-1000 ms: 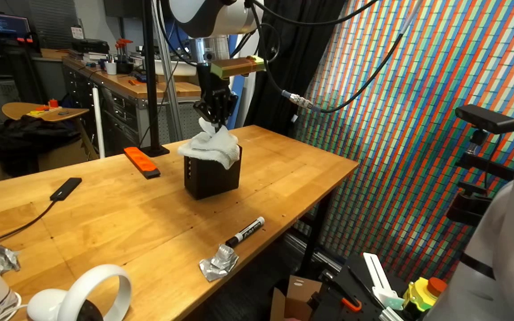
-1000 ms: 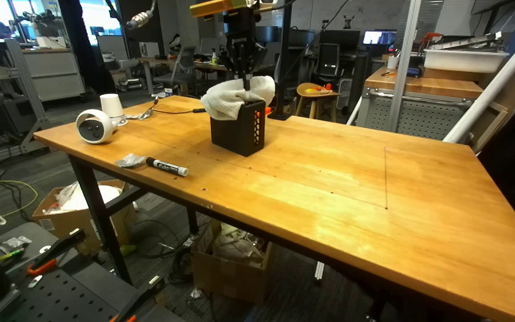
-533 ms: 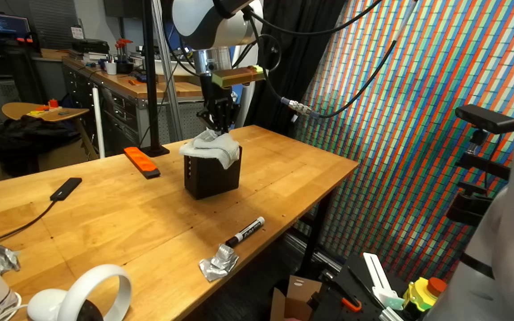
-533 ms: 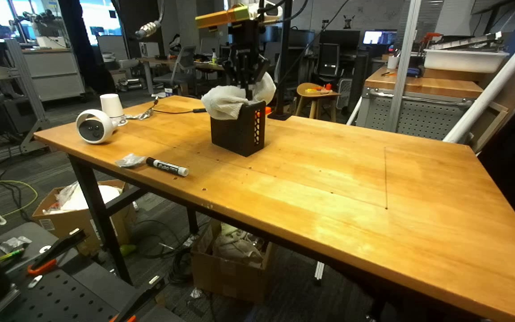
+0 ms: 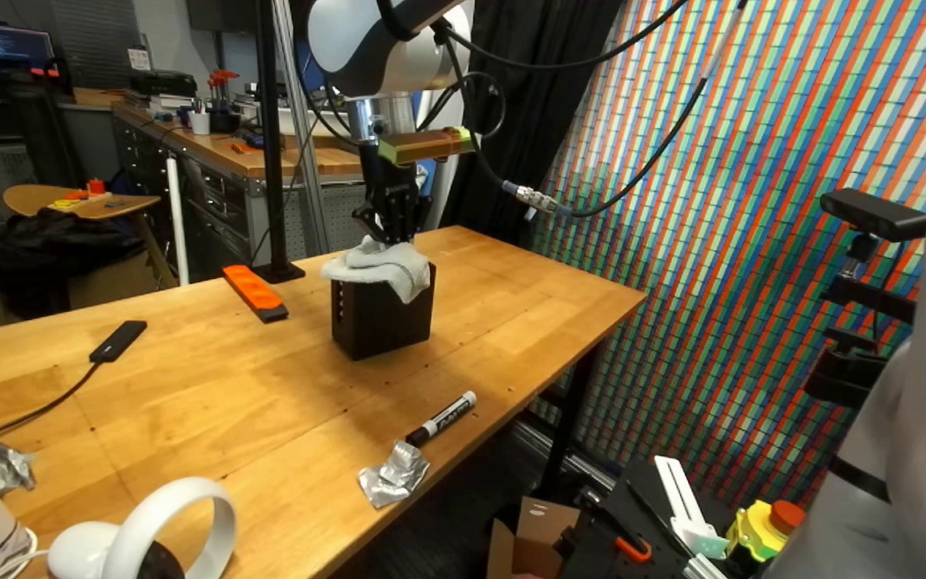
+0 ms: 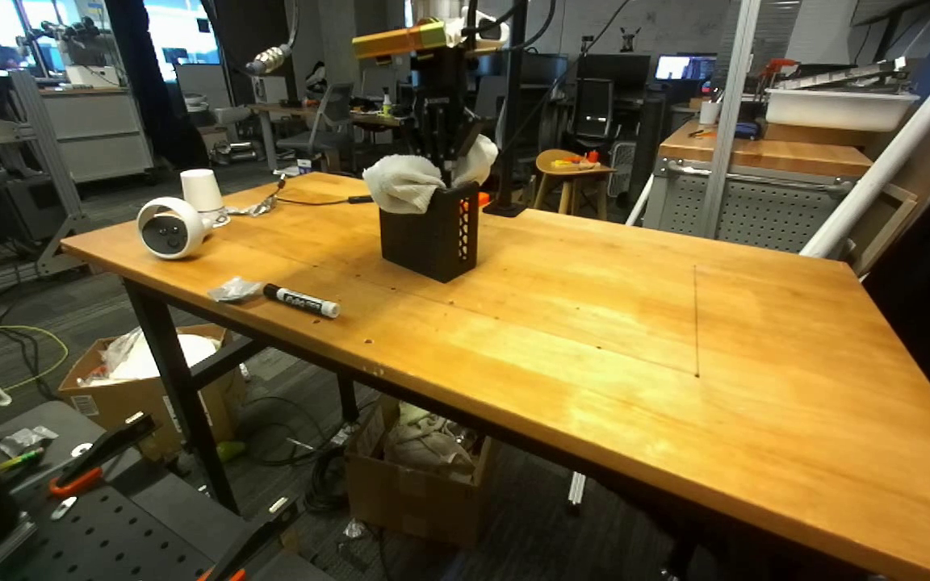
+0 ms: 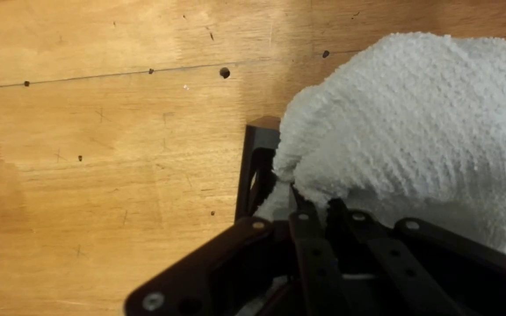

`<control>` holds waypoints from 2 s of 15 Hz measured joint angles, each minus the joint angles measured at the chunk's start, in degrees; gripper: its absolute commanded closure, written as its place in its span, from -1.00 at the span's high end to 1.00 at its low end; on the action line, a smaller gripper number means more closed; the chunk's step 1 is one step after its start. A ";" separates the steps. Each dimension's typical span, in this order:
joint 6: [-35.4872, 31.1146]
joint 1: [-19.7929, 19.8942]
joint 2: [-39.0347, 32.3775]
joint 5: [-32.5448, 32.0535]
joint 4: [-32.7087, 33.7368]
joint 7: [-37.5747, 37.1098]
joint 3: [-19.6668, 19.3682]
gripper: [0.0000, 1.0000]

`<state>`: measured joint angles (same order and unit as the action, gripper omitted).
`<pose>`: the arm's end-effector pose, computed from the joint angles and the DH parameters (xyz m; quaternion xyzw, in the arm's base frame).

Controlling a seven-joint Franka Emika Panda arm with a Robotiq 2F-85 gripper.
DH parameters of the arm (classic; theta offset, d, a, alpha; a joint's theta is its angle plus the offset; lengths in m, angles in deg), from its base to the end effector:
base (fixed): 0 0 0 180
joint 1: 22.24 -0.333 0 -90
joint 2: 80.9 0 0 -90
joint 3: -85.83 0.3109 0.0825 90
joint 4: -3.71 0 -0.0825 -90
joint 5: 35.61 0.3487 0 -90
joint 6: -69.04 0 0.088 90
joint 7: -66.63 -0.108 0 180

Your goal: Put the towel inside the basket

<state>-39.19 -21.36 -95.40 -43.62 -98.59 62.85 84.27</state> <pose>0.5765 -0.0340 0.4106 0.9945 -0.0271 -0.0738 0.0688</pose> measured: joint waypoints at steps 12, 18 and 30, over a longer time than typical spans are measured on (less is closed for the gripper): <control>-0.26 0.05 -0.88 4.09 -1.21 -0.36 0.01 -0.93; -0.47 -0.07 -1.93 6.96 -3.40 -0.64 0.31 -0.92; -11.04 -0.04 -2.23 10.27 -3.25 -1.07 0.34 0.21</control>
<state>-50.23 -21.40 -97.63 -33.35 -101.83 61.79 84.61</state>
